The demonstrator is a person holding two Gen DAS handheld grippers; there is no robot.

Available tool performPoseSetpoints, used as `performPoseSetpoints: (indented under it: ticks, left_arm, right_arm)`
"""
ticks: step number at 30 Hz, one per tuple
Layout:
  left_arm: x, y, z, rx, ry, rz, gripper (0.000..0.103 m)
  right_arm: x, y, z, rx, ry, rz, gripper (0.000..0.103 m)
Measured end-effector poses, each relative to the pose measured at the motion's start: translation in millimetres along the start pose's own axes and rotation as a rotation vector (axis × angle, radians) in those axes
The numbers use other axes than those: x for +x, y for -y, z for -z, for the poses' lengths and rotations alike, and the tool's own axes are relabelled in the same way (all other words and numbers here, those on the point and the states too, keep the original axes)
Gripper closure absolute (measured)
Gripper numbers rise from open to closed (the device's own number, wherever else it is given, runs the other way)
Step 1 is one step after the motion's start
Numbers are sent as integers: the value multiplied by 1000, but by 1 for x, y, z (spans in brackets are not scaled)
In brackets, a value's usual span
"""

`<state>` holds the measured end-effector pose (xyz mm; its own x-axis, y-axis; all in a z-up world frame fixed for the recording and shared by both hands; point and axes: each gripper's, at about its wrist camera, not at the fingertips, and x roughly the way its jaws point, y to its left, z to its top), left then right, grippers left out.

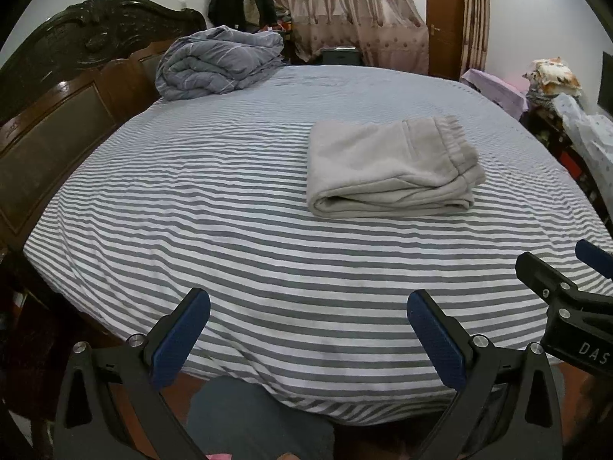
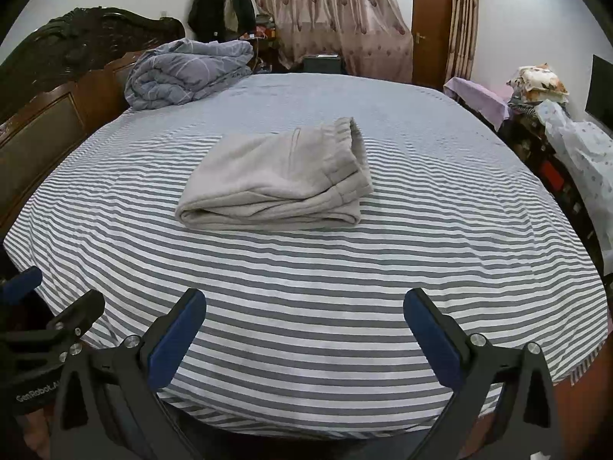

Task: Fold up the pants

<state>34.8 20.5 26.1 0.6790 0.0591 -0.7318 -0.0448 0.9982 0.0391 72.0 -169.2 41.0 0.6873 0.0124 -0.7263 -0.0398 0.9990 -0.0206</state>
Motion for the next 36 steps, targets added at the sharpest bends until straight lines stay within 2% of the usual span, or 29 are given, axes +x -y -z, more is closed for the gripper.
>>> performPoseSetpoints:
  ticks: [11, 36]
  left_arm:
    - [18, 7, 4, 14, -44, -21, 1]
    - [18, 15, 6, 30, -40, -20, 1]
  right_arm:
    - [16, 5, 9, 11, -26, -12, 1]
    - [17, 10, 9, 23, -28, -26, 1]
